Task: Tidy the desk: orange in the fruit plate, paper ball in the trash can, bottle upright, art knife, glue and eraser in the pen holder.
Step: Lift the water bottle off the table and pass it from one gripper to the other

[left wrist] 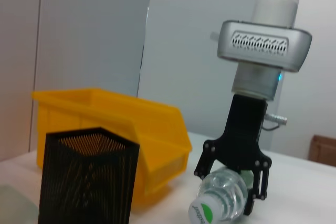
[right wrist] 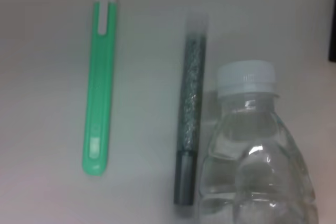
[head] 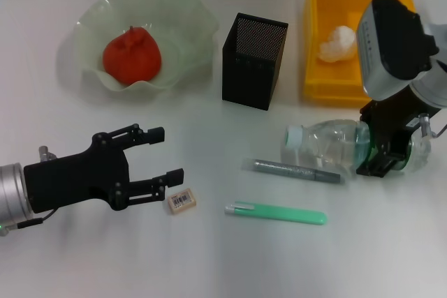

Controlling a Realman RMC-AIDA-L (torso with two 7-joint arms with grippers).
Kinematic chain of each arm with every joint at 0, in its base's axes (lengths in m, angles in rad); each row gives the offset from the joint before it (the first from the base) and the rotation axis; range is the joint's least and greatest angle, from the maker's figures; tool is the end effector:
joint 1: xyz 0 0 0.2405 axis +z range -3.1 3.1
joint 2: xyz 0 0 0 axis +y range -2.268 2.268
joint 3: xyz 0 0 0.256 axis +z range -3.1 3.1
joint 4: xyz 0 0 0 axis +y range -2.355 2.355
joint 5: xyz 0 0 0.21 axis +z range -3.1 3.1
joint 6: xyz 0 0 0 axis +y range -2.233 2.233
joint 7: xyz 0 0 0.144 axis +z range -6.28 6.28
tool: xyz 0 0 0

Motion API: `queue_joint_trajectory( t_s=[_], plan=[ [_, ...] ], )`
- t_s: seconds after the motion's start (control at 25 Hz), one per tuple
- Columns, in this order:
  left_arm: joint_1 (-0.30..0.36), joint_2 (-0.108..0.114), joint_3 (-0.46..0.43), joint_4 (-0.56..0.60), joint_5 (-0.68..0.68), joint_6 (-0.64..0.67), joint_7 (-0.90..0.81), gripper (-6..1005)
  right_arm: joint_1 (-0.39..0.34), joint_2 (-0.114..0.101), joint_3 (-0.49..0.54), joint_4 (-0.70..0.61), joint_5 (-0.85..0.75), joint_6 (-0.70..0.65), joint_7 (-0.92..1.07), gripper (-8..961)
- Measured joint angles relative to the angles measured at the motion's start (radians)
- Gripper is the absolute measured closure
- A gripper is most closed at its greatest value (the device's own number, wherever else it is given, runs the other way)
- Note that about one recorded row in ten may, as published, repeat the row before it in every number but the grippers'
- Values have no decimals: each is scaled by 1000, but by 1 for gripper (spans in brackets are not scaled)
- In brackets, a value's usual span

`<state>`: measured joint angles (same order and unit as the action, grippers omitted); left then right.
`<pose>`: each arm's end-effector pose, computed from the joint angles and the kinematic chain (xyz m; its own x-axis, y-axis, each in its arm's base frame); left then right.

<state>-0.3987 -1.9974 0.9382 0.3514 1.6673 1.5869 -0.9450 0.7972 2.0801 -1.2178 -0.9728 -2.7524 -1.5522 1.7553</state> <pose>-0.3003 0.2696 -0.0218 0.7803 0.2026 0.5918 0.3607 -0.9186 -0.1612 0.2096 0.3770 -0.0107 0.8427 -0.0745 0.5332 -0.0311 -0.9955 -0.0899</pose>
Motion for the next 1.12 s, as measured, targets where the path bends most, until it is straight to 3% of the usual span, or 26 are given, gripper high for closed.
queue_joint_trajectory(
  t_s=[0.4, 0.68, 0.84, 1.12],
  plan=[
    [8, -20, -66, -2, 0, 69, -47, 294, -62, -2, 59, -120, 105, -49, -39, 190],
    [11, -61, -132, -10, -2, 119, -66, 298, -121, -2, 126, -166, 264, -57, -111, 189],
    [9, -69, -175, -47, -2, 126, -67, 299, -163, -2, 168, -138, 384, -61, -178, 189],
    [-17, -74, -270, -152, -5, 131, -61, 302, -238, -2, 303, 71, 640, -53, -363, 189]
  ],
)
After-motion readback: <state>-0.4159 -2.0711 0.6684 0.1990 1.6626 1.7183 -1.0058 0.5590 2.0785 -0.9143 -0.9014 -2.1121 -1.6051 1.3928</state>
